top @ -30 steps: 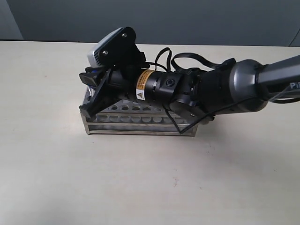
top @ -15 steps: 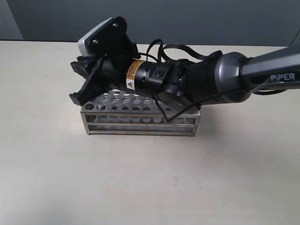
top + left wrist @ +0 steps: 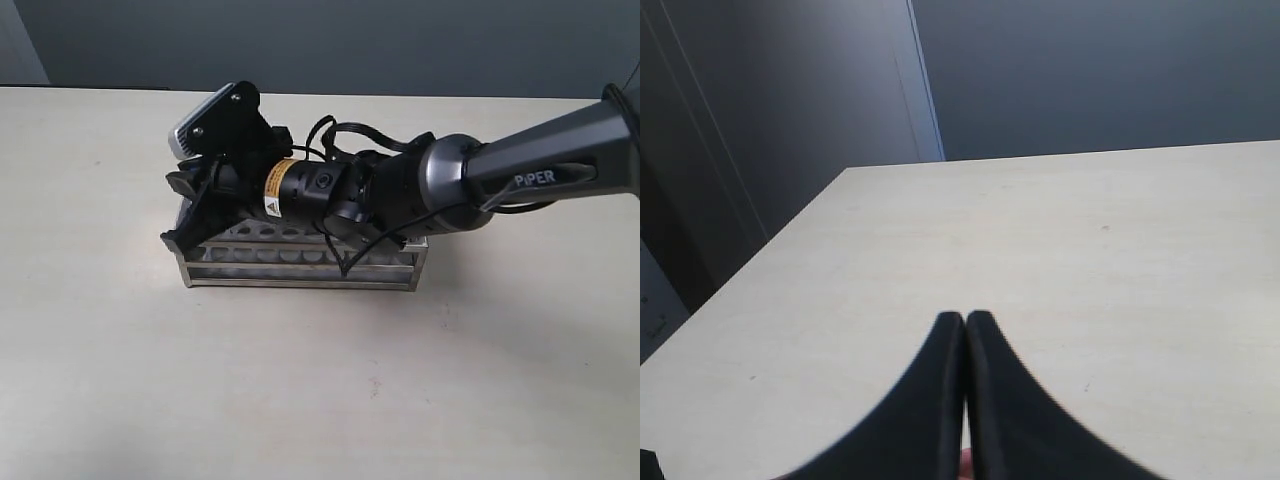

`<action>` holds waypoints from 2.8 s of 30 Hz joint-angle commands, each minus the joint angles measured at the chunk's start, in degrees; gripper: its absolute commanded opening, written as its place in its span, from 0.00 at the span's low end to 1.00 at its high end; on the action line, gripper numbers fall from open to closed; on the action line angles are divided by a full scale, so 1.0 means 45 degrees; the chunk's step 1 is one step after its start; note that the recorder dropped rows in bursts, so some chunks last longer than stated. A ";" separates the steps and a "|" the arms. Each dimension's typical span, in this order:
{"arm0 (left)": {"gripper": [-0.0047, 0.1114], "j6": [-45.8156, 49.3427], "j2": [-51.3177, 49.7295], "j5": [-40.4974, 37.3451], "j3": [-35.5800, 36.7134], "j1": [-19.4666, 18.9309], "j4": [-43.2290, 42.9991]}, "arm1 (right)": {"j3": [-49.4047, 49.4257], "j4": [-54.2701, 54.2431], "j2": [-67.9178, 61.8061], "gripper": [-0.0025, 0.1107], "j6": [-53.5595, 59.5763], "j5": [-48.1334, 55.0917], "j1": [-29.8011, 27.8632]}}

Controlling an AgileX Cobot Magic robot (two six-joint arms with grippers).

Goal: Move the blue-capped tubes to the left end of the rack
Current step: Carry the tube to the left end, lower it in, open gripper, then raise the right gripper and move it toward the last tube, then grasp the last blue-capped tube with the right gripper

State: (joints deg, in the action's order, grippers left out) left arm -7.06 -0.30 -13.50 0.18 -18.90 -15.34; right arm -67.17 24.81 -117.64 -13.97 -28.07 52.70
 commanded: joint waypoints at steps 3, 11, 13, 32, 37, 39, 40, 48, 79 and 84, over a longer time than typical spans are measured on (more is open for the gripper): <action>0.05 -0.0001 0.0066 0.0020 -0.0040 0.0033 -0.0026 | -0.0015 0.0159 -0.0387 0.14 0.0049 0.0040 -0.0015; 0.05 -0.0001 0.0066 0.0020 -0.0040 0.0033 -0.0026 | -0.0015 0.0113 -0.0154 0.42 -0.0038 0.0245 -0.0015; 0.05 -0.0001 0.0066 0.0020 -0.0040 0.0033 -0.0026 | -0.0015 -0.0595 0.0324 0.42 -0.0312 0.0735 -0.0015; 0.05 -0.0001 0.0066 0.0020 -0.0040 0.0033 -0.0026 | 0.3451 -0.2250 0.5258 0.42 0.1193 0.1366 -0.3335; 0.05 -0.0001 0.0066 0.0020 -0.0040 0.0033 -0.0026 | 0.3780 -0.3016 0.3381 0.42 0.1193 -0.0952 -0.3335; 0.05 -0.0001 0.0066 0.0020 -0.0040 0.0033 -0.0026 | 0.3780 -0.3561 0.2576 0.42 0.1193 -0.1551 -0.3345; 0.05 -0.0001 0.0066 0.0020 -0.0040 0.0033 -0.0026 | 0.3780 -0.3565 0.2204 0.42 0.1193 -0.1832 -0.3345; 0.05 -0.0001 0.0066 0.0020 -0.0040 0.0033 -0.0026 | 0.3780 -0.4668 0.1064 0.42 0.1393 -0.2081 -0.3345; 0.05 -0.0001 0.0066 0.0020 -0.0040 0.0033 -0.0026 | 0.3717 -0.2534 0.4025 0.03 0.0983 -0.1293 -0.3003; 0.05 -0.0001 0.0066 0.0020 -0.0040 0.0033 -0.0026 | 0.3299 -0.2149 0.4053 0.03 0.0731 -0.1121 -0.1826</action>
State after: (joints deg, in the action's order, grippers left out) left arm -7.06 -0.30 -13.50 0.18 -18.90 -15.34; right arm -51.28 13.45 -99.74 -10.21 -33.29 41.58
